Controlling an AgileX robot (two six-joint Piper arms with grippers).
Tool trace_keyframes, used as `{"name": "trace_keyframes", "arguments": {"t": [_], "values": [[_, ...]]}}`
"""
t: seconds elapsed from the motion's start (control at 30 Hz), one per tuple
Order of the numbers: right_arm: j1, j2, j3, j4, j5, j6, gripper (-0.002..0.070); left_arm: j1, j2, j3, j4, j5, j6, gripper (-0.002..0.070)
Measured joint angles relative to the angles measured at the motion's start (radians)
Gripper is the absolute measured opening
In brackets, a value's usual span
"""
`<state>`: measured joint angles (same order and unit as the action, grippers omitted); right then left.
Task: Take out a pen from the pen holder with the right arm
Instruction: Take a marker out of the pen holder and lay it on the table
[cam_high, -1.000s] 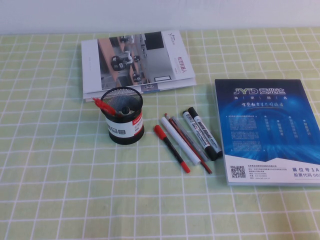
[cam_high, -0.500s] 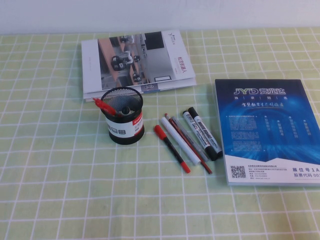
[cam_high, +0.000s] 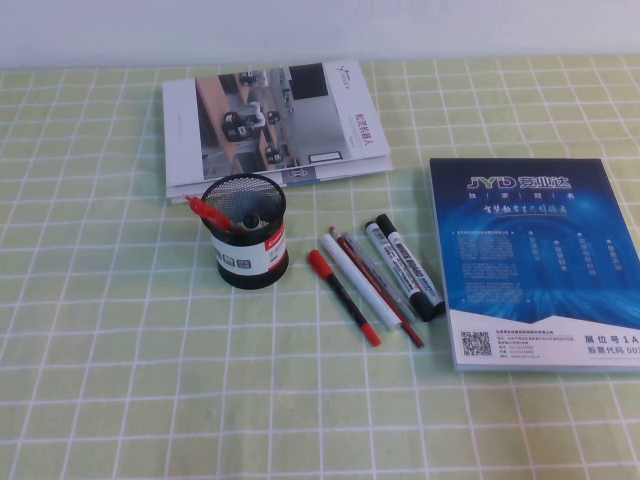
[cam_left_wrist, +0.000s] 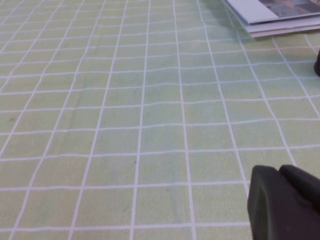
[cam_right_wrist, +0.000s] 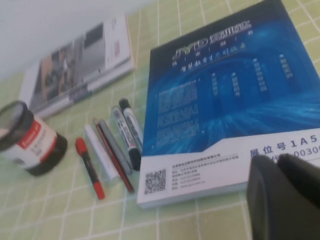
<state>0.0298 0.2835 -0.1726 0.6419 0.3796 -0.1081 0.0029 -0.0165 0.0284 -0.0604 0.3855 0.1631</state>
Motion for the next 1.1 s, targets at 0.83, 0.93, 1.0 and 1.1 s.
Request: {"name": "trace_keyframes", "arguments": {"t": [0.83, 0.93, 1.0, 1.1], "values": [[0.533, 0.775, -0.412, -0.134, -0.346, -0.147, -0.0012, 0.0, 0.0, 0.0, 0.0, 0.0, 0.0, -0.0005], [0.656, 0.873, -0.417, -0.197, -0.536, -0.147, -0.0012, 0.0, 0.0, 0.0, 0.0, 0.0, 0.0, -0.0005], [0.716, 0.92, -0.417, -0.23, -0.647, -0.147, -0.0005, 0.0, 0.0, 0.0, 0.0, 0.0, 0.0, -0.0005], [0.783, 0.984, -0.404, -0.304, -0.829, -0.13, 0.0045, 0.0, 0.0, 0.0, 0.0, 0.0, 0.0, -0.0005]]}}
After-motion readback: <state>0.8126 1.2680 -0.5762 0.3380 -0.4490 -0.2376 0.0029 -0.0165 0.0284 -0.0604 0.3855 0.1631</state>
